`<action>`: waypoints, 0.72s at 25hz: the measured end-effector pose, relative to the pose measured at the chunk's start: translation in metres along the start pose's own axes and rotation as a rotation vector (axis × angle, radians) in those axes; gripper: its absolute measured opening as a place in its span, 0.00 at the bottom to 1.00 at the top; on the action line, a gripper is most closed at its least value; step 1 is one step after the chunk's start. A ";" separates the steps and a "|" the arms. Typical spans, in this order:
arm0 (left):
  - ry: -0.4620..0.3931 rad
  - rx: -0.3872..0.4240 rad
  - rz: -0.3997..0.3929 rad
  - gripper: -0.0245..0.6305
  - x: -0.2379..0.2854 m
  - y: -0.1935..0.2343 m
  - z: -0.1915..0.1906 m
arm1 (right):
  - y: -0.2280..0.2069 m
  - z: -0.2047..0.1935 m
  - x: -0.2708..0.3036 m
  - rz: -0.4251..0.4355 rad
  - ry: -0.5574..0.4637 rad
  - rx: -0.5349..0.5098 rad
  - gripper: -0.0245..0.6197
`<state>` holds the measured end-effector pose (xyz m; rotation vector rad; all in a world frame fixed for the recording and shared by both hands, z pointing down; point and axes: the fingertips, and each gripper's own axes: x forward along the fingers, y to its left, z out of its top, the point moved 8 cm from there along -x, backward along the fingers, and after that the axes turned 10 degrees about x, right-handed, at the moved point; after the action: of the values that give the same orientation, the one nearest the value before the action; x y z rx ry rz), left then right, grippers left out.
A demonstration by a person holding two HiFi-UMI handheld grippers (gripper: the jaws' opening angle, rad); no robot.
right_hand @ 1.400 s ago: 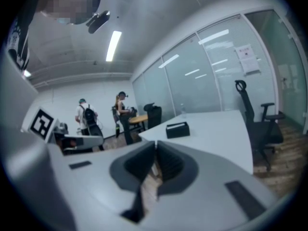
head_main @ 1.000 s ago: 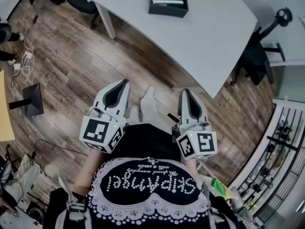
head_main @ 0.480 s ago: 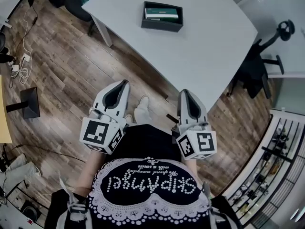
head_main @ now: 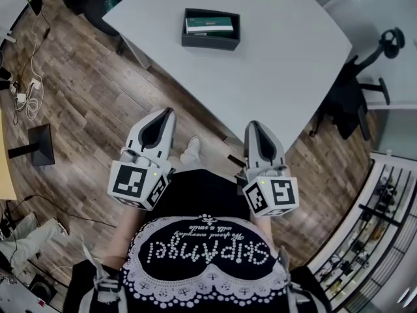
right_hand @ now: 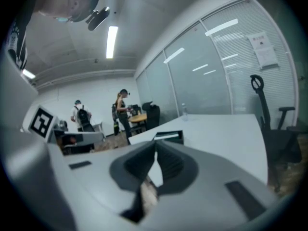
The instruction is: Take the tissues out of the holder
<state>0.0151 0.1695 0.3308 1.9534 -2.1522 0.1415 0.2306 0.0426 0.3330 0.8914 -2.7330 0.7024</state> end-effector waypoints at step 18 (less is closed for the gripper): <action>0.004 0.037 0.068 0.08 0.003 0.001 0.005 | -0.019 -0.003 0.004 0.010 0.026 0.014 0.09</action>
<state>0.0136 0.1659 0.3263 1.8988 -2.2293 0.1981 0.2389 0.0285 0.3439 0.8660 -2.7153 0.7302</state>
